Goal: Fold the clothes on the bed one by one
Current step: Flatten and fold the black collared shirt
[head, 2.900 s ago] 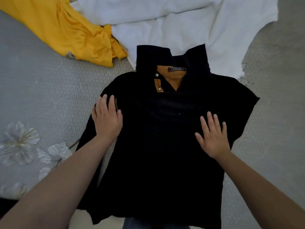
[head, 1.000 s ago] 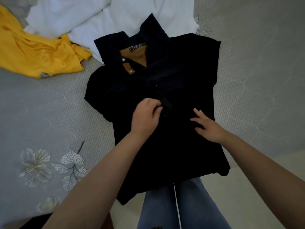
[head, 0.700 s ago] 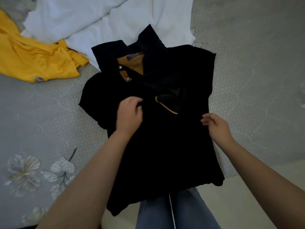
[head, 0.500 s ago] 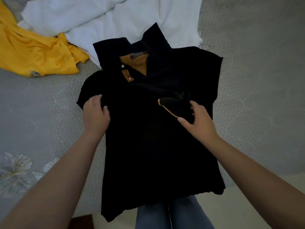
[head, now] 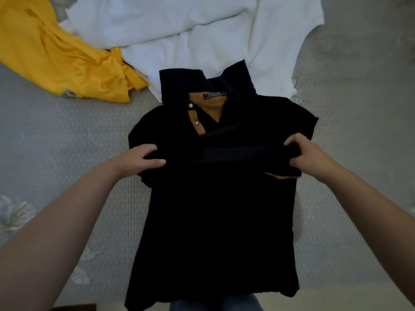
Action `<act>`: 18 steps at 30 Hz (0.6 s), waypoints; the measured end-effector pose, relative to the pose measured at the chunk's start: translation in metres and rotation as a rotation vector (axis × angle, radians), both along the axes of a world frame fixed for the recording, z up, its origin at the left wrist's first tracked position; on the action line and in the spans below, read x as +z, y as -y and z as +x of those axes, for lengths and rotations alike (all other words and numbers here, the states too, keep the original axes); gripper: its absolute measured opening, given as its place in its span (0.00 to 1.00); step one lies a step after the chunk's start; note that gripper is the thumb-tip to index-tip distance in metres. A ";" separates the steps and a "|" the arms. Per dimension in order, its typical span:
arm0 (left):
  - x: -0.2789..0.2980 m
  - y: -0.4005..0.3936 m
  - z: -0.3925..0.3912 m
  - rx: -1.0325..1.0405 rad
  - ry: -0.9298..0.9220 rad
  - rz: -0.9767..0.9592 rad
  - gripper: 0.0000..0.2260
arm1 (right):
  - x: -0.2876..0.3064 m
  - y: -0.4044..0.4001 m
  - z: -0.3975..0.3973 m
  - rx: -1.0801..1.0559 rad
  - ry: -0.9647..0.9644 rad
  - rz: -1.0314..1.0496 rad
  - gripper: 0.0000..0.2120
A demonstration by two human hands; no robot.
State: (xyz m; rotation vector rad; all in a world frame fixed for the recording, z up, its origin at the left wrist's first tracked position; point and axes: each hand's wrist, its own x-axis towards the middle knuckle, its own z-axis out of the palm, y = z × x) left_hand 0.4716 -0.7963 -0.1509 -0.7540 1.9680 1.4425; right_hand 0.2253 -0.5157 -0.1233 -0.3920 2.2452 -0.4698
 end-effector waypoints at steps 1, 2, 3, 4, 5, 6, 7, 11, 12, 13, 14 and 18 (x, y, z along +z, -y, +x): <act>0.000 0.005 0.001 -0.025 0.003 0.006 0.12 | -0.001 -0.002 -0.003 0.006 0.009 0.025 0.18; 0.000 0.010 0.002 -0.071 0.012 -0.050 0.13 | -0.002 -0.003 -0.005 0.033 -0.018 0.075 0.19; -0.001 0.017 0.003 -0.142 0.030 -0.137 0.16 | -0.003 -0.004 -0.009 0.091 -0.075 0.149 0.19; -0.001 0.024 0.004 -0.221 0.067 -0.245 0.19 | -0.003 -0.005 -0.012 0.165 -0.135 0.221 0.18; 0.000 0.031 0.005 -0.285 0.100 -0.342 0.22 | -0.003 -0.006 -0.014 0.223 -0.171 0.259 0.16; 0.003 0.036 0.006 -0.330 0.112 -0.431 0.24 | -0.002 -0.006 -0.016 0.257 -0.171 0.266 0.15; 0.005 0.042 0.008 -0.335 0.098 -0.514 0.28 | -0.001 -0.006 -0.018 0.272 -0.146 0.254 0.14; 0.006 0.049 0.003 -0.275 -0.031 -0.703 0.32 | 0.006 -0.002 -0.029 0.132 0.065 0.125 0.10; 0.005 0.049 -0.001 -0.228 -0.035 -0.691 0.30 | 0.008 -0.001 -0.032 0.064 0.160 0.115 0.11; 0.005 0.047 -0.005 -0.144 -0.042 -0.640 0.27 | 0.011 0.001 -0.033 0.000 0.253 0.128 0.12; 0.006 0.044 -0.009 -0.055 -0.058 -0.560 0.23 | 0.012 0.000 -0.034 -0.046 0.337 0.161 0.12; 0.008 0.028 -0.012 0.122 -0.152 -0.295 0.13 | 0.014 -0.009 -0.026 0.105 0.563 0.380 0.16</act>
